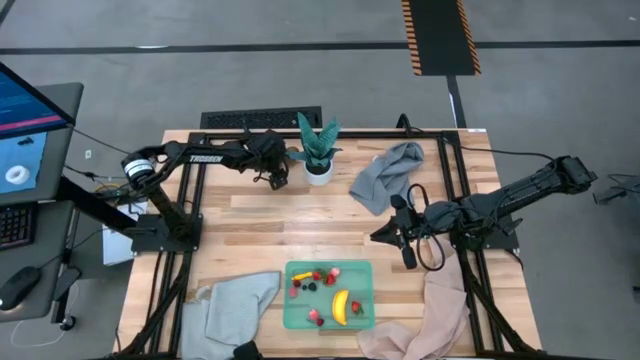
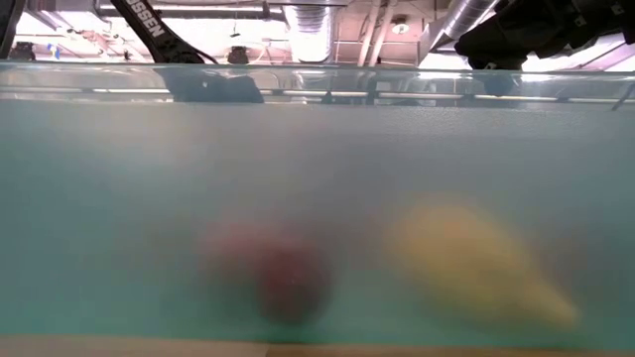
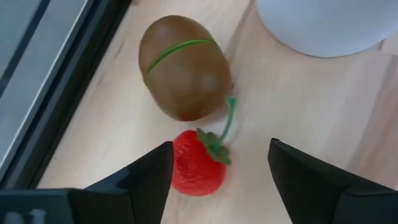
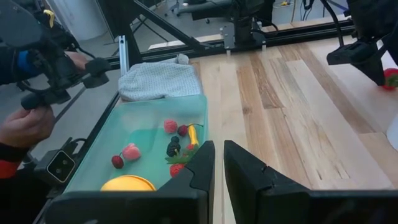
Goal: Pick and placing Produce into tupperware
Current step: Put the red strawberry into the green bin
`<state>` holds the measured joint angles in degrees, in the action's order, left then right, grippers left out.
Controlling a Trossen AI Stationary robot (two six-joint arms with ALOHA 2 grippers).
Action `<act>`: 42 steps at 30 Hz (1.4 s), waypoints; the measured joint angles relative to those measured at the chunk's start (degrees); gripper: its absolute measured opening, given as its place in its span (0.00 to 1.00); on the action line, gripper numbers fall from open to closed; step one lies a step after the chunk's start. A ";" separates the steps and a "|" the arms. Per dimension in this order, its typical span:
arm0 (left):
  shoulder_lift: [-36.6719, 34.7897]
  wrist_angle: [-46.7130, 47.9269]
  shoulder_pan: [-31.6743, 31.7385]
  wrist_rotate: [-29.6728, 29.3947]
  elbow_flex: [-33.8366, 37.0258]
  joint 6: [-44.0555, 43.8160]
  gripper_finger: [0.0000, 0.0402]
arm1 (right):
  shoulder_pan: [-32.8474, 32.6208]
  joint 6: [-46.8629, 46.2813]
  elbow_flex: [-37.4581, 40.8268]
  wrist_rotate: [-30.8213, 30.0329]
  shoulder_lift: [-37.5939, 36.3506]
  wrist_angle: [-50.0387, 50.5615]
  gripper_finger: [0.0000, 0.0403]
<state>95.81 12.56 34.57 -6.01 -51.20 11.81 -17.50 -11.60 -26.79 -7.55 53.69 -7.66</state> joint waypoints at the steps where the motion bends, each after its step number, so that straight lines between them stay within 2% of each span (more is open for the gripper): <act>1: 0.00 0.04 0.09 0.25 -0.03 -0.03 0.60 | 0.00 -0.01 0.00 0.00 0.00 0.00 0.15; 13: 0.25 0.53 0.66 4.48 -1.42 0.37 0.35 | 0.00 0.00 0.00 0.00 0.00 -0.01 0.15; 19: 3.17 -0.13 1.20 8.36 -2.03 0.50 0.30 | 0.00 0.00 0.00 0.00 0.00 0.04 0.15; 30: 6.56 3.17 1.68 8.84 -5.05 -1.15 0.28 | 0.02 -0.01 -0.02 -0.01 0.00 0.50 0.15; 33: 6.56 4.95 1.72 8.27 -5.72 -1.76 0.21 | 0.02 -0.02 -0.02 0.00 0.00 0.59 0.15; 38: 6.56 7.27 1.84 8.19 -7.08 -1.92 0.03 | 0.02 0.00 -0.02 0.00 0.00 0.57 0.15; 42: 6.56 9.38 1.84 10.37 -8.37 -2.01 0.04 | 0.02 -0.01 -0.02 0.00 -0.01 0.57 0.15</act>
<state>102.37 21.94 36.40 4.36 -59.57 9.81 -17.47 -11.60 -26.81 -7.55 53.68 -7.09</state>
